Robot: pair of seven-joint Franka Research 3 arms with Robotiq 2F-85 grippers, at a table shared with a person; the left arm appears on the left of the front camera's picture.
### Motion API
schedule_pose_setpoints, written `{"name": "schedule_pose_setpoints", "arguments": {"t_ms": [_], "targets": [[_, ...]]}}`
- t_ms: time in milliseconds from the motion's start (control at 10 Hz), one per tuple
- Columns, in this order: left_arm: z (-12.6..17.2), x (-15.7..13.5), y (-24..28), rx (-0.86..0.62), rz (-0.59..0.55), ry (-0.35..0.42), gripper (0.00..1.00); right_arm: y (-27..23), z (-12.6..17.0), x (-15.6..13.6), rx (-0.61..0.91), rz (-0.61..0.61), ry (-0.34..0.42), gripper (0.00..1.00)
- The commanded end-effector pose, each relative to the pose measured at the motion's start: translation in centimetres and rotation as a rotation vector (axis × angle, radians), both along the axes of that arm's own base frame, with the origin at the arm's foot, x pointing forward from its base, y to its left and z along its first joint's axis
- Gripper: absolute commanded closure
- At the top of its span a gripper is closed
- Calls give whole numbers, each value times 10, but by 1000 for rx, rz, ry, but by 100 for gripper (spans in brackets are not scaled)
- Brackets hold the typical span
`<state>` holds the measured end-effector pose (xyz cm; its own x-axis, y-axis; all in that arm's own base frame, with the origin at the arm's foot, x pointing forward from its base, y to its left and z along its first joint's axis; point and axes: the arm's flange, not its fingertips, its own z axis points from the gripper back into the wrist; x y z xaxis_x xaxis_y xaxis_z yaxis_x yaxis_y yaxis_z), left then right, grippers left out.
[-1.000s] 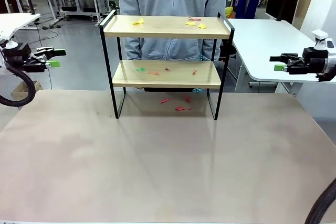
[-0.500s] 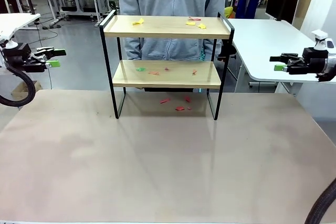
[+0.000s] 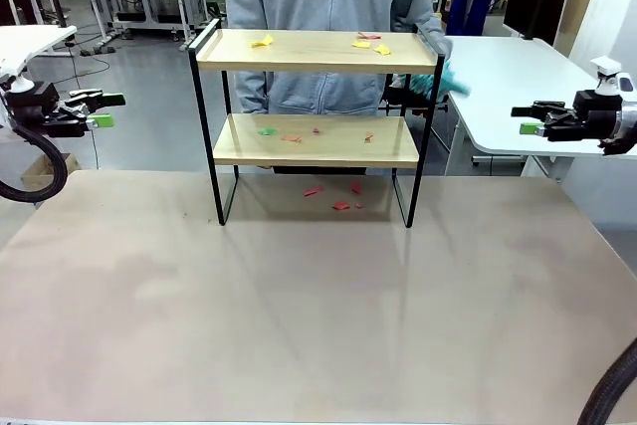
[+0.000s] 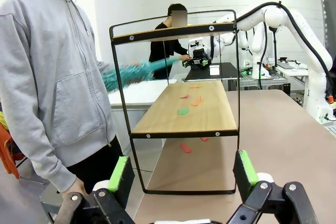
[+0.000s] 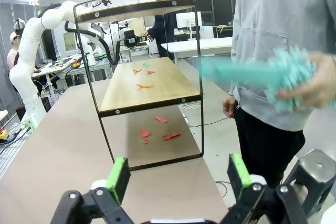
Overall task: Clean the shelf.
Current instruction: Pick up the Duster handed by the human.
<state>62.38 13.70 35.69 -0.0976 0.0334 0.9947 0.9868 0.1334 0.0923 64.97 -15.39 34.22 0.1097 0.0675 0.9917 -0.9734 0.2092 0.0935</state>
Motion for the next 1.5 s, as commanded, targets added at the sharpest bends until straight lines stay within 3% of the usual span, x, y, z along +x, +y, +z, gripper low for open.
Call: {"name": "schedule_pose_setpoints", "arguments": {"t_ms": [0,1400], "targets": [[2,-1,0,-1,-4,-6,0,1,2,0,1,1,-4,0],[2,-1,0,-1,-4,-6,0,1,2,0,1,1,-4,0]]}}
